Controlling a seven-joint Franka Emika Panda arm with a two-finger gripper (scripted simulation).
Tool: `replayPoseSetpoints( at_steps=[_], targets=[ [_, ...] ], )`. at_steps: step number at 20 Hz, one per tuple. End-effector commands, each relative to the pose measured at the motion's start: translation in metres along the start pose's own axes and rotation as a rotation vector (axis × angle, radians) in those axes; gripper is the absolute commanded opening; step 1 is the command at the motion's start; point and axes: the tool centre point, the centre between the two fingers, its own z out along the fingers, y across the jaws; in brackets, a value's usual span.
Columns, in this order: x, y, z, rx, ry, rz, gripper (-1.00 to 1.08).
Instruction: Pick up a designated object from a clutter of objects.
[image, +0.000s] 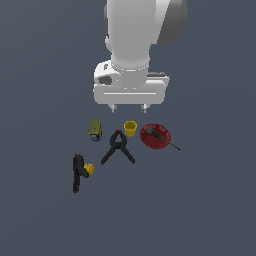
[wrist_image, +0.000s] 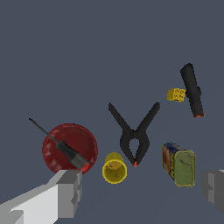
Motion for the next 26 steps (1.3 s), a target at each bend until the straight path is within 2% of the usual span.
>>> replayPoseSetpoints(
  at_steps=[1,9,14,20,26],
  targets=[
    [0.0,0.0,0.0,0.0,0.0,0.0,1.0],
    [0.003,0.019,-0.018,-0.021,0.027,-0.007,1.0],
    [0.002,0.019,-0.016,-0.021,0.027,-0.009,1.0],
    [0.0,0.017,0.001,-0.019,0.028,-0.034,1.0],
    [-0.007,0.012,0.035,-0.016,0.029,-0.081,1.0]
  ],
)
